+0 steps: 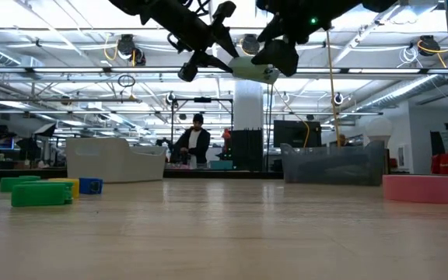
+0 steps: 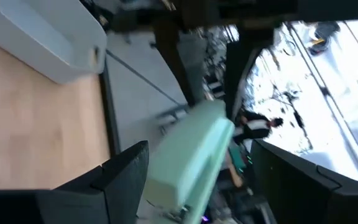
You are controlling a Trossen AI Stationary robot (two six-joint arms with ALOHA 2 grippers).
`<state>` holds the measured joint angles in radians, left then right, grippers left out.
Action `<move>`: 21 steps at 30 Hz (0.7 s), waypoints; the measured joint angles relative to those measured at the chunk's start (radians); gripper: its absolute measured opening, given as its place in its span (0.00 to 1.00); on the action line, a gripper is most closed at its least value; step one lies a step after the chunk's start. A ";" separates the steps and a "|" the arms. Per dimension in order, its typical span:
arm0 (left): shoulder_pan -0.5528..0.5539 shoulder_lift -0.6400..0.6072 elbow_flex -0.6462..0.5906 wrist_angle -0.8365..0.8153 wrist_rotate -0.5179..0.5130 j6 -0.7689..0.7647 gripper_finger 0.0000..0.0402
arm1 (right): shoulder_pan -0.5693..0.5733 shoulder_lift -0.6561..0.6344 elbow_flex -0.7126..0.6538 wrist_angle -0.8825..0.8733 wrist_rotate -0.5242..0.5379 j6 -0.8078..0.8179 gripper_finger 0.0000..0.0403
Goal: Pick and place Stapler, Stapler remover, tape
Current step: Put the big light green stapler into the black bin
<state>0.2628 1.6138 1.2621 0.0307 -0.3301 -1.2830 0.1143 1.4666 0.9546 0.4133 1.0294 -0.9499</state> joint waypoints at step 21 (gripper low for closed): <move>0.088 0.000 0.000 0.102 0.264 0.025 0.32 | 0.056 0.000 -0.001 -0.119 0.200 -0.056 0.69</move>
<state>0.3504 1.6138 1.2621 0.1331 -0.0657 -1.2584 0.1704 1.4666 0.9535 0.2943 1.2289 -1.0064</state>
